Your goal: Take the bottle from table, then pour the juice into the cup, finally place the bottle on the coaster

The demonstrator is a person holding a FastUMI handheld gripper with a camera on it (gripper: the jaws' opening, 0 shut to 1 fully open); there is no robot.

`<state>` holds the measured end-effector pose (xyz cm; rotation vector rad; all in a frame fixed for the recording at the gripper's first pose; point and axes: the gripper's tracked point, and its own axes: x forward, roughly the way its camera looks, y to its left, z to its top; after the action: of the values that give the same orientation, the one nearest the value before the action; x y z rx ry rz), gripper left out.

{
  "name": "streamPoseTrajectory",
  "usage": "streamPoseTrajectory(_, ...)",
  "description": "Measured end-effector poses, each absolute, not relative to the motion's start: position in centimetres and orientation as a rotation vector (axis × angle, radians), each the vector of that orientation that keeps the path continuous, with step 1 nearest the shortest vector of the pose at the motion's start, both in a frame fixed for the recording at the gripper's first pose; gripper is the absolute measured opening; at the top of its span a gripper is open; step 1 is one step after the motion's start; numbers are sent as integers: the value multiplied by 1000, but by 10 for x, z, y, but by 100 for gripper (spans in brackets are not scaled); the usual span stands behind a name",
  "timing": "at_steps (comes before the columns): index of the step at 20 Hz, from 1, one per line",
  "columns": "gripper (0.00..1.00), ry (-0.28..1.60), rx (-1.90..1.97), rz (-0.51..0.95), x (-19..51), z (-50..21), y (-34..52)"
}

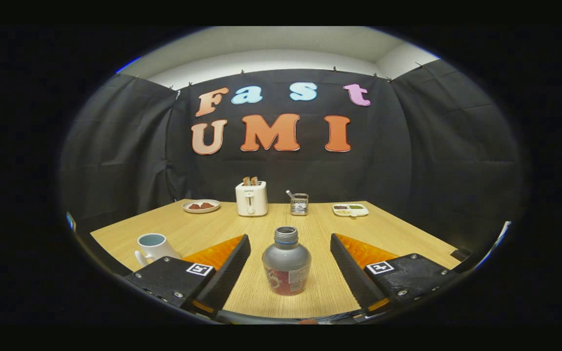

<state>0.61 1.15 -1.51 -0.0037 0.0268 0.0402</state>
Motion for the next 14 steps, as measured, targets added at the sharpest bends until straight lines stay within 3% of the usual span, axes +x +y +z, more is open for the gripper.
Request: streamPoseTrajectory(14,98,202,22,55,34,-97,12)
